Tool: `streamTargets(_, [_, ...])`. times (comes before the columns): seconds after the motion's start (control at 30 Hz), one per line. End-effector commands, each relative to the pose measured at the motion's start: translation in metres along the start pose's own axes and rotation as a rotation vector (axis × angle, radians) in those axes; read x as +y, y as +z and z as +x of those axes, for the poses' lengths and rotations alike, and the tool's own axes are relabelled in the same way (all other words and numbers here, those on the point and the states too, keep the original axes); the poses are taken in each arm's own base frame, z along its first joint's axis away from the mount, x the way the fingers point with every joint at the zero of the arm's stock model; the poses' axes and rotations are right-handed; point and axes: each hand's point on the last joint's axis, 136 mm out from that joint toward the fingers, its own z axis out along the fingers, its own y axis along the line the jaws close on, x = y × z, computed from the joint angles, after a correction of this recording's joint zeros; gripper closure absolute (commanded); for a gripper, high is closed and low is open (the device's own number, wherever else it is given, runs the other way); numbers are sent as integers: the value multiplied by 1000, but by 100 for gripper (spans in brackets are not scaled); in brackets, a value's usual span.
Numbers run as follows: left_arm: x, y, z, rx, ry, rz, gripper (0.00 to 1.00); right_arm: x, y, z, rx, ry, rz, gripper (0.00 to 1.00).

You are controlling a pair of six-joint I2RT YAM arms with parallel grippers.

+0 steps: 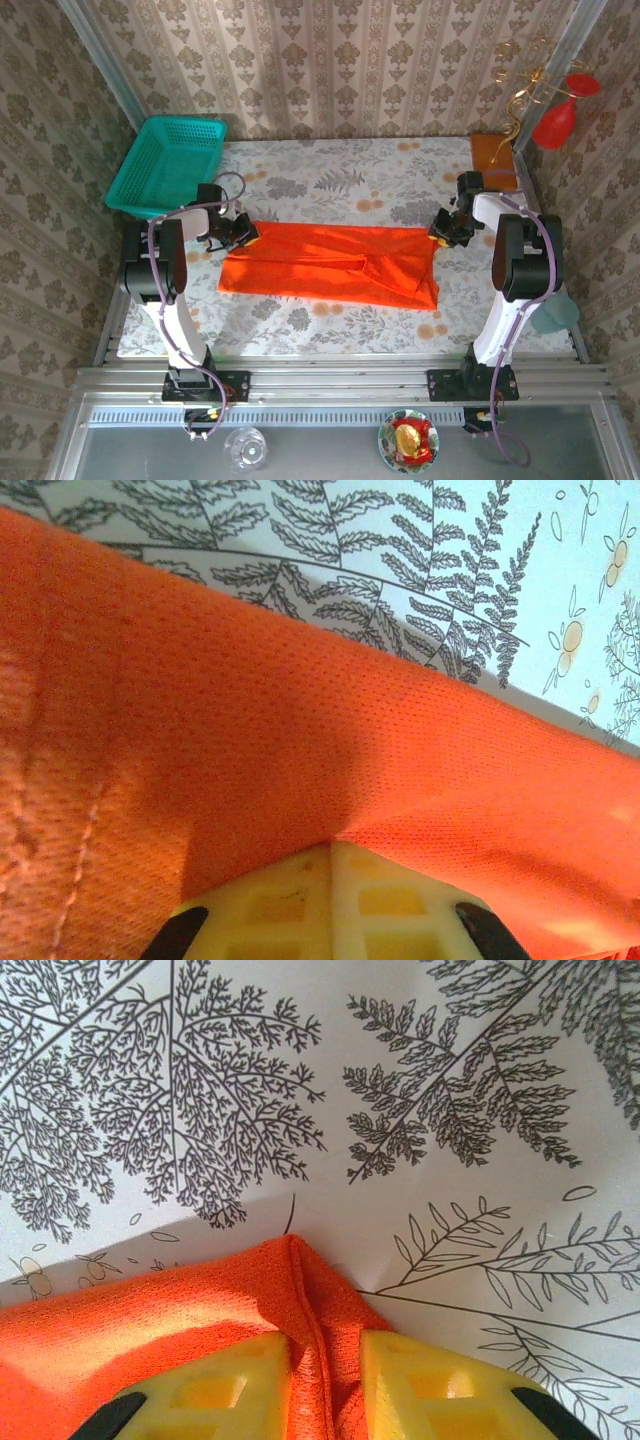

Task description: Fold the inside-out t-shirt

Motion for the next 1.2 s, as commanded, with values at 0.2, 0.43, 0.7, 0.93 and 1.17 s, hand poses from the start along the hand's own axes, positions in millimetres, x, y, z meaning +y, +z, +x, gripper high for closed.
streamTargets(0.2, [-39,-47,-6,-74,50,6,89,52,-74,24,-95,-66,-87,72])
streamTargets(0.43, [-21,-67,19,-61,86,-114,89,119,-63,92,33,-242,-180,78])
streamTargets(0.7, [5,-71,44,-52,54,-152,89,165,-20,134,144,-387,-143,91])
streamTargets(0.93, [23,-73,52,-53,43,-196,89,163,22,158,230,-430,-67,97])
streamTargets(1.17, [27,-77,50,-57,38,-202,89,135,36,184,309,-426,-24,100])
